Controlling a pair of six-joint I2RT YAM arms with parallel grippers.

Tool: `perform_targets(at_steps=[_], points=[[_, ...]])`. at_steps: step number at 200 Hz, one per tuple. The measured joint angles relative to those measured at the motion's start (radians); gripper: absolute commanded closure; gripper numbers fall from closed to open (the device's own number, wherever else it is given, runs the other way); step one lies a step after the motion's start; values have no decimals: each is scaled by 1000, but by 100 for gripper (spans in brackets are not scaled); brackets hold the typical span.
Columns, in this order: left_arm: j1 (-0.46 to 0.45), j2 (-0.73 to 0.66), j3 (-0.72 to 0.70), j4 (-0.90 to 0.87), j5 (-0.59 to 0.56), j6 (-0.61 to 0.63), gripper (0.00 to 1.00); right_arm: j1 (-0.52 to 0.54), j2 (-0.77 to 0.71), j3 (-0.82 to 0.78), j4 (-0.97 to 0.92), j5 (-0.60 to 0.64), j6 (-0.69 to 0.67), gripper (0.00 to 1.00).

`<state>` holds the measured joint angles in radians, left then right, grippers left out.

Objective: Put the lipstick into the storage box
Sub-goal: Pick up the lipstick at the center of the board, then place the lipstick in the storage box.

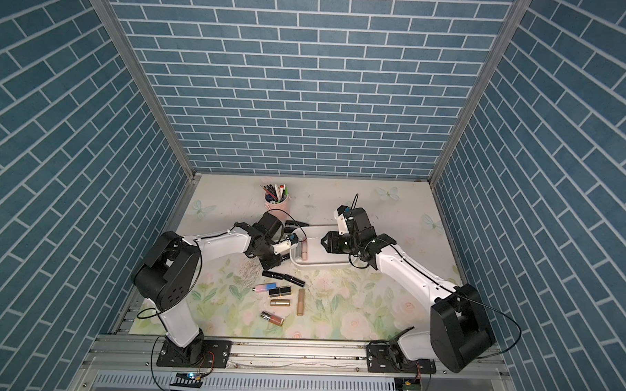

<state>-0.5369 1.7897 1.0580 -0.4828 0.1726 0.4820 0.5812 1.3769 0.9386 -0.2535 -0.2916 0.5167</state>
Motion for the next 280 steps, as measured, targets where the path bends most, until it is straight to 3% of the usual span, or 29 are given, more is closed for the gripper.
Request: perform_targets(at_steps=[42, 103, 142, 180, 234, 280], points=[[34, -50, 0, 0, -39, -33, 89, 0, 1, 1, 1, -1, 0, 55], [118, -286, -10, 11, -27, -121, 89, -2, 19, 40, 16, -29, 0, 55], [183, -463, -10, 48, 111, -217, 89, -28, 26, 65, 114, -143, 16, 47], [190, -594, -60, 230, 325, -415, 89, -38, 26, 65, 314, -307, 84, 37], [175, -623, -169, 459, 502, -685, 89, -33, 25, 65, 578, -467, 173, 32], [114, -632, -177, 562, 545, -786, 89, -8, 26, 67, 671, -516, 202, 32]])
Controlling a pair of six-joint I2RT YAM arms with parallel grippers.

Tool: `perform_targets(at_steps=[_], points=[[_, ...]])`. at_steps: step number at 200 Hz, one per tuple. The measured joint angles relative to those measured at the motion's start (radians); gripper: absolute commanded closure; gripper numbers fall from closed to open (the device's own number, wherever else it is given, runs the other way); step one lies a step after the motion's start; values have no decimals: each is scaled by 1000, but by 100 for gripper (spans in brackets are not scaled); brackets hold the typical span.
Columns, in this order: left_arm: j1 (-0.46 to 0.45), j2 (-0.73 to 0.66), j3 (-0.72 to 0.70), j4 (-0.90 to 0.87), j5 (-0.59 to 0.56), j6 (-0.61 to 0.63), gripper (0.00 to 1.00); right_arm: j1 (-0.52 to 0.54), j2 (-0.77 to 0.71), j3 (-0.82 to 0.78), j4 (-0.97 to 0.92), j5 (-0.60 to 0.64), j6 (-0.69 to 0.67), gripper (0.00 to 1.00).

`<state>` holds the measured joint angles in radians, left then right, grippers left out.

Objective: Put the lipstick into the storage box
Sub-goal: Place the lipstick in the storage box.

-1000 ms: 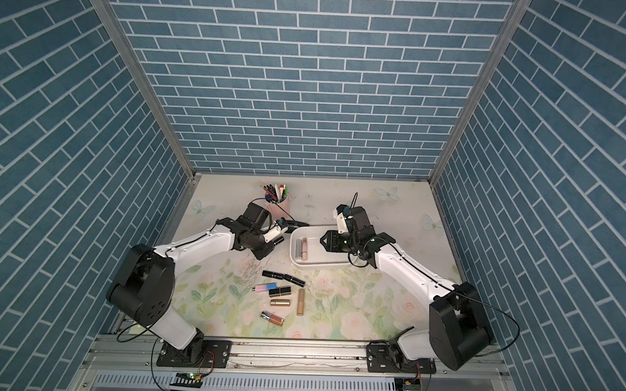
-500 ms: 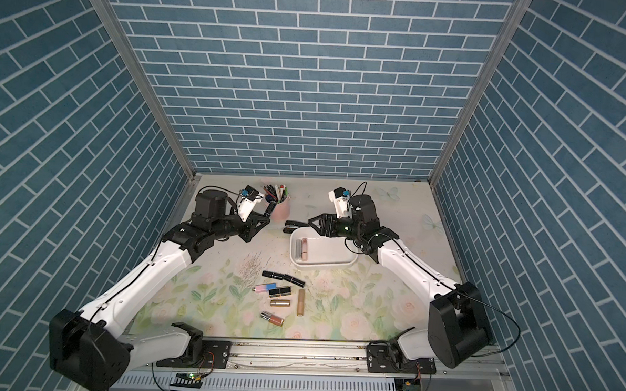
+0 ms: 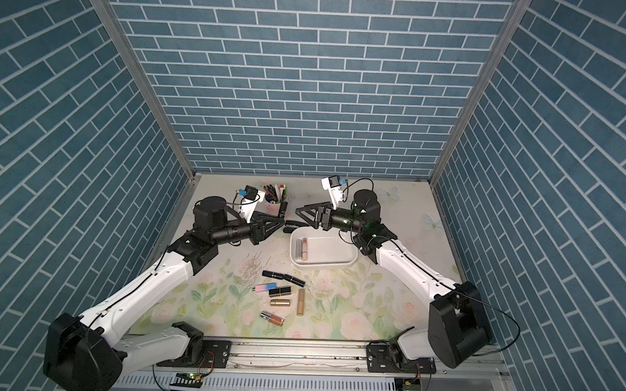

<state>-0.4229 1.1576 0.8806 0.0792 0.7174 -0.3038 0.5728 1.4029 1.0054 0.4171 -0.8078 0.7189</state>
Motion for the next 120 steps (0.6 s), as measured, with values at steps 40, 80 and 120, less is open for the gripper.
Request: perform_targets(at_steps=[40, 80, 120], points=[[-21, 0, 0, 35, 6, -34, 90, 31, 19, 33, 28, -16, 10, 32], [-29, 0, 0, 50, 6, -47, 89, 59, 44, 67, 38, -23, 10, 32], [-46, 0, 0, 54, 6, -48, 90, 72, 65, 88, 40, -24, 10, 36]])
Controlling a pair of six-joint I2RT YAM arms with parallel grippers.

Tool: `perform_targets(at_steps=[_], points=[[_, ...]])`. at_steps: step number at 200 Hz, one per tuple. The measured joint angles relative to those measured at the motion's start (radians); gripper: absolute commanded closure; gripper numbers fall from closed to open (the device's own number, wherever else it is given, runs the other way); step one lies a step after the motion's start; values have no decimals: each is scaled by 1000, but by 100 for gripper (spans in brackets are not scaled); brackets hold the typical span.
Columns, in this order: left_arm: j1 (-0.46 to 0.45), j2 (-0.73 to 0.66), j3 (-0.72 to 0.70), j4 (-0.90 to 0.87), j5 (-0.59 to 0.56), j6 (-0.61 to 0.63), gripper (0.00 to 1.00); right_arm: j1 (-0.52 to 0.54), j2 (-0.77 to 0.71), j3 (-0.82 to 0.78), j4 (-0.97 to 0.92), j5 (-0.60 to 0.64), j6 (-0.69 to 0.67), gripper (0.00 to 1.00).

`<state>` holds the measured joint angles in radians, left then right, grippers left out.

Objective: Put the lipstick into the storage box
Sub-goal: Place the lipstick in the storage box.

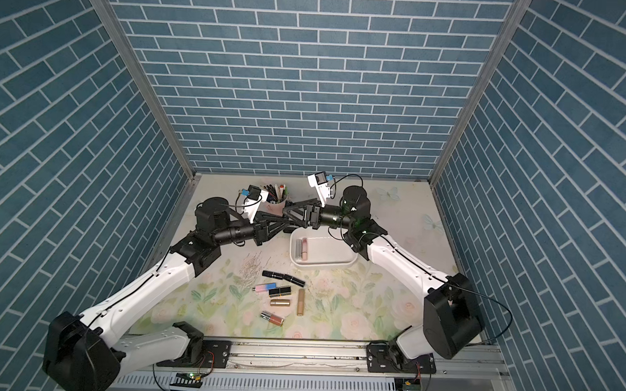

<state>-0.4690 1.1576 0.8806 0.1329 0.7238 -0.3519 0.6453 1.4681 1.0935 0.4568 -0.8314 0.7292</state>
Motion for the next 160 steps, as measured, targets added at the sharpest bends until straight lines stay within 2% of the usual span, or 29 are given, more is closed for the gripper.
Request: perform_targets(at_steps=[22, 51, 110, 129, 160], points=[[-10, 0, 0, 0, -1, 0, 89, 6, 15, 16, 0, 0, 0, 41], [-18, 0, 0, 0, -2, 0, 89, 17, 35, 27, -1, 1, 7, 60], [-20, -13, 0, -6, -17, -3, 86, 22, 40, 27, -8, 8, -2, 82], [-21, -13, 0, -7, -24, -3, 76, 22, 40, 27, -9, 9, -3, 83], [-21, -13, 0, -14, -47, -2, 45, 22, 40, 27, -16, 17, -2, 83]])
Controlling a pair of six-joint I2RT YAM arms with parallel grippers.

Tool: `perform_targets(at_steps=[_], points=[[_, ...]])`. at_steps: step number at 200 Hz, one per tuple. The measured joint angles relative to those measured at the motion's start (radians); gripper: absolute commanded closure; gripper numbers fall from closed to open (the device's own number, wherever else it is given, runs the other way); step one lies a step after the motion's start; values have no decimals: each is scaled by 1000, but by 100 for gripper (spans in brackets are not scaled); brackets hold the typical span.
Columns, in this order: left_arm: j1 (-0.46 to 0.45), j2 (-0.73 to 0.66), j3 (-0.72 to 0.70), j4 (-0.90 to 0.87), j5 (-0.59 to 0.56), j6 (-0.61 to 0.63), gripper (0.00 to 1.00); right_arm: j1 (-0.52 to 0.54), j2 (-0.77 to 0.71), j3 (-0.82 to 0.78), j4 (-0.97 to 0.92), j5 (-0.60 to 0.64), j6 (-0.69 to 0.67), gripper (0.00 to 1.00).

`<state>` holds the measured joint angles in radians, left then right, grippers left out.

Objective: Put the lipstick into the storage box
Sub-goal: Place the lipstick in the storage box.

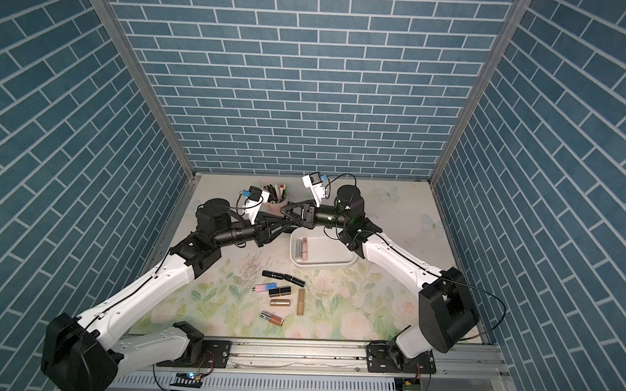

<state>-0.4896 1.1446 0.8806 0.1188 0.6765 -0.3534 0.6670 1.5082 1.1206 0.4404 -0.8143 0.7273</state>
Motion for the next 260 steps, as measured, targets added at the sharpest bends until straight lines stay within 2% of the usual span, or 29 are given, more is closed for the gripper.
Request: perform_targets(at_steps=[11, 22, 24, 27, 110, 167, 209, 260], points=[[0, 0, 0, -6, -14, -5, 32, 0, 0, 0, -6, 5, 0, 83], [0, -1, 1, -13, -29, 7, 11, 0, -1, 0, -14, 11, -1, 83], [0, -2, 1, -14, -30, -1, 3, 0, -1, 0, -16, 11, -2, 83], [0, -2, 2, -17, -33, 5, 0, 0, -2, 0, -21, 14, -3, 83], [3, -117, 30, -143, -214, 58, 0, -63, -27, 94, -351, 175, -104, 83], [8, -129, 29, -241, -382, 23, 0, -87, -16, 115, -578, 333, -186, 83], [13, -112, 15, -332, -526, -29, 0, -87, 65, 121, -682, 414, -239, 83], [13, -113, -90, -353, -570, -62, 0, -87, 180, 119, -724, 465, -289, 84]])
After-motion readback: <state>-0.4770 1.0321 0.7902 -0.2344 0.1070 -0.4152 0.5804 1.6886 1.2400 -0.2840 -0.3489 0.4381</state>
